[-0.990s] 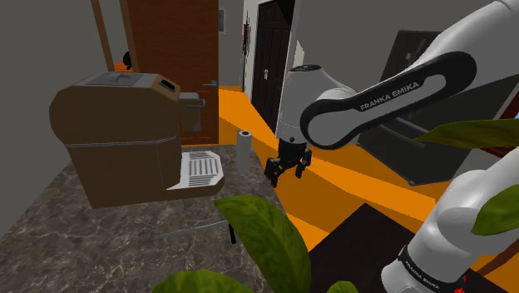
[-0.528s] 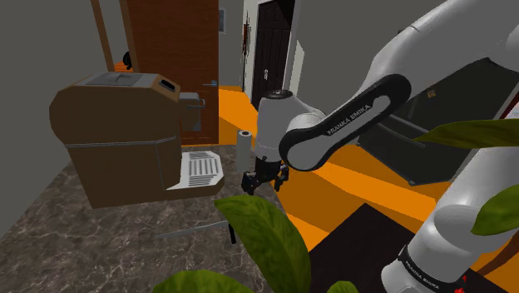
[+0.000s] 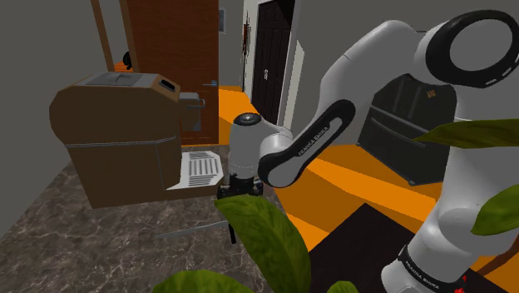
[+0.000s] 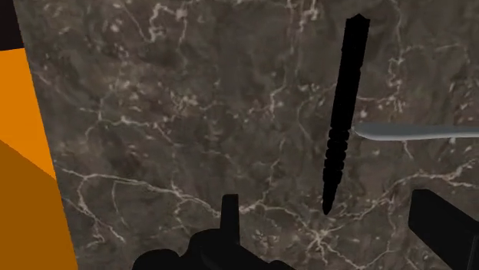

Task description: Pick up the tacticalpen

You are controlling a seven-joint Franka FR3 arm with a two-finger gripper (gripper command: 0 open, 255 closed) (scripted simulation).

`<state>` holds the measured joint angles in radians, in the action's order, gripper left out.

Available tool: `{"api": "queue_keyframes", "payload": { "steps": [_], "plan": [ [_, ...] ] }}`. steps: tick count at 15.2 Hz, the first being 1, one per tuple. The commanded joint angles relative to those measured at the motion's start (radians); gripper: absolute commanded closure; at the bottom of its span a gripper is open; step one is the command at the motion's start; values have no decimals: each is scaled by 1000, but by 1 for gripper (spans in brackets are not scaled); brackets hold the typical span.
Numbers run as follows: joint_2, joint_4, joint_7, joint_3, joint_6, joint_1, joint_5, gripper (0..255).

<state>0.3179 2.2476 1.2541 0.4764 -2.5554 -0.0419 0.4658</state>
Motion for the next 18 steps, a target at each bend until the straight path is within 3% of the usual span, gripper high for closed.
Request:
{"api": "queue_keyframes", "payload": {
  "steps": [1, 3, 12, 13, 18],
  "plan": [
    [96, -81, 82, -43, -10, -47, 71, 0],
    [149, -132, 122, -70, -14, -78, 100, 0],
    [236, -153, 180, -126, -76, -120, 171, 0],
    [236, -152, 181, -127, -77, -120, 172, 255],
    [236, -152, 181, -127, -77, -121, 172, 255]
  ]
}}
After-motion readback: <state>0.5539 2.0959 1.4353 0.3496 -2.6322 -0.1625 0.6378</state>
